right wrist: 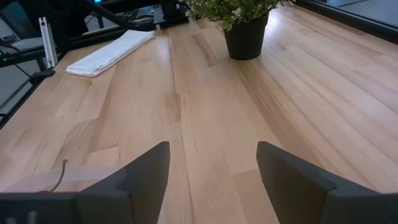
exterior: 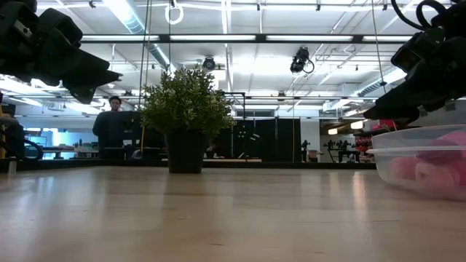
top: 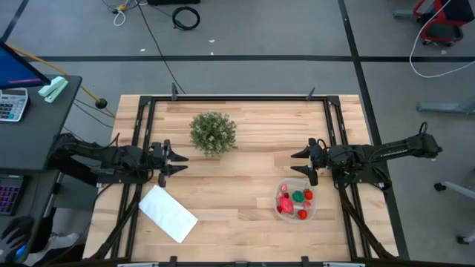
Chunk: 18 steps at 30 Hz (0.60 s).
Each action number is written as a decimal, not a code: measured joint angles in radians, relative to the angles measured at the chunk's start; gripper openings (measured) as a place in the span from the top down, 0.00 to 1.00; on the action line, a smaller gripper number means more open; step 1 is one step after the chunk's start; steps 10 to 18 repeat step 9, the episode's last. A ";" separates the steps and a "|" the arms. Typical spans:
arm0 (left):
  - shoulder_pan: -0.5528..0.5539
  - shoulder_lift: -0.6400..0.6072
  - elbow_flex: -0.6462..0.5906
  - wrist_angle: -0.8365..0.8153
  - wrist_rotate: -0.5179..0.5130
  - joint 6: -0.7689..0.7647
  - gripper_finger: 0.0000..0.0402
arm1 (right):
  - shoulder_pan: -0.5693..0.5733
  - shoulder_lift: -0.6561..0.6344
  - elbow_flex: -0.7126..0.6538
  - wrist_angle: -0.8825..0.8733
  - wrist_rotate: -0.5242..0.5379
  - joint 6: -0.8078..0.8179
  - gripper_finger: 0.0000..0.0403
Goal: Pick and placing Produce into tupperware
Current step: Return to Home Position
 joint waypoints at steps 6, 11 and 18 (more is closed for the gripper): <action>0.000 0.000 0.000 0.000 0.000 0.000 0.65 | 0.000 0.000 0.000 0.000 0.000 0.000 0.38; 0.000 0.000 0.000 0.000 0.000 0.000 0.65 | 0.000 0.000 0.000 0.000 0.000 0.000 0.38; 0.000 0.000 0.000 0.000 0.000 0.000 0.65 | 0.000 0.000 0.000 0.000 0.000 0.000 0.38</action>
